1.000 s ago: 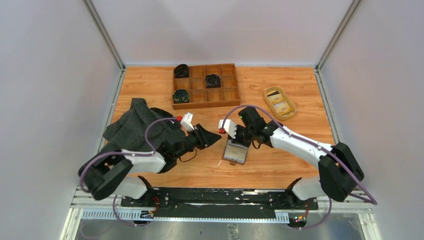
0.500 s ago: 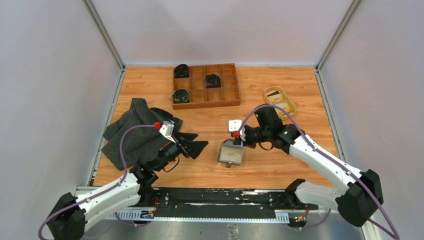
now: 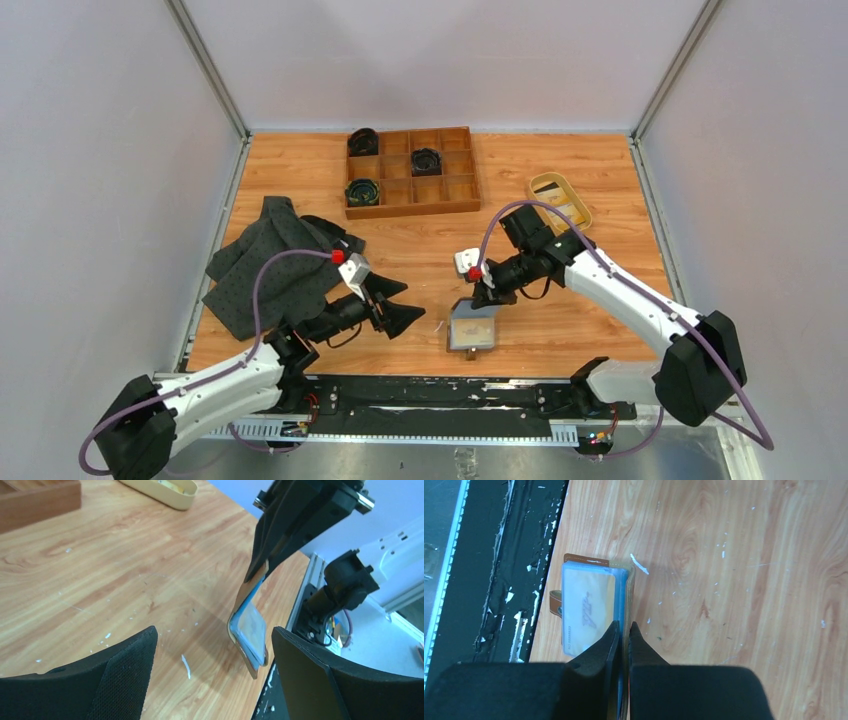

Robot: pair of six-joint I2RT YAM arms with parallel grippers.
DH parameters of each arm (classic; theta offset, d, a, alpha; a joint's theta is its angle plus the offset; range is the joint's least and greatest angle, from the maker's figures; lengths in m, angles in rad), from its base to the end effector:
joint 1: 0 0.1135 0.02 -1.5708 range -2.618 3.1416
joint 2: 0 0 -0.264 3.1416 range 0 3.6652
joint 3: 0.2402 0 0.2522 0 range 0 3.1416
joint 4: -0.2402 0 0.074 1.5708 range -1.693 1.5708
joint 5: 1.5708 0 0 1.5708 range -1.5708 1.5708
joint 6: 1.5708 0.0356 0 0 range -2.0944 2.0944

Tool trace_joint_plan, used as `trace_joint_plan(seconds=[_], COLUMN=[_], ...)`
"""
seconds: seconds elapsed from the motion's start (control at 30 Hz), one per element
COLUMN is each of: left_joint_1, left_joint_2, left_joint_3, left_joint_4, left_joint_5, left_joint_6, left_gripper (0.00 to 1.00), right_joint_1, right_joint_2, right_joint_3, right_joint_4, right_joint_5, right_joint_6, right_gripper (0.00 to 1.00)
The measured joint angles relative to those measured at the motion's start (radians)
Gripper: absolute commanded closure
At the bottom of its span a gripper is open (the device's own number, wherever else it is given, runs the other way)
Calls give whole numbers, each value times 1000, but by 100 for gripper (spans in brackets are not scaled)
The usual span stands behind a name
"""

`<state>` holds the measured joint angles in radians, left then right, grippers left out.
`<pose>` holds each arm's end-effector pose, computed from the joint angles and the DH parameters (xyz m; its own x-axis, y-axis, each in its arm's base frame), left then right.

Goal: Put the credit cards into the card holder
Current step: Open the card holder at the center of the board.

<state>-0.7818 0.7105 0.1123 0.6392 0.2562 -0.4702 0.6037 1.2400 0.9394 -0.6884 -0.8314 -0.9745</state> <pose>0.1103 -0.1223 0.2018 -0.3643 -0.2559 -0.8954 0.7810 0.4399 -0.4434 0.1825 0.1578 0.2661 0.2068 -0.5346 -0.8194 -0.9716 -0.2103 -0.1080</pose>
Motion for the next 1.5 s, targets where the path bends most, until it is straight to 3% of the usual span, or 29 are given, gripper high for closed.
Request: trace_joint_plan(seconds=[0.37,0.6,0.83,1.2,1.5], left_joint_1=[-56,-60,-60,-60,-60], left_joint_2=[66,100,251,475,566], left_joint_3=[0,-35,-36,-34,-33], left_joint_4=[0,195,306,493,637], left_joint_5=[20,52,55,42,118], left_joint_6=[111,183,194,163,158], left_gripper=[9,6,0,0,1], right_joint_1=[-18,-38,-56,-66,-68], right_joint_2=[48,66,70,103,126], right_joint_3=[11,27,29,33,36], right_joint_4=[-71,-99,-113,-129,-145], right_joint_5=[-28,-49,-63,-67,-66], right_joint_6=[-63,-84,-98,-115,-123], right_gripper=[100,100,100,100,100])
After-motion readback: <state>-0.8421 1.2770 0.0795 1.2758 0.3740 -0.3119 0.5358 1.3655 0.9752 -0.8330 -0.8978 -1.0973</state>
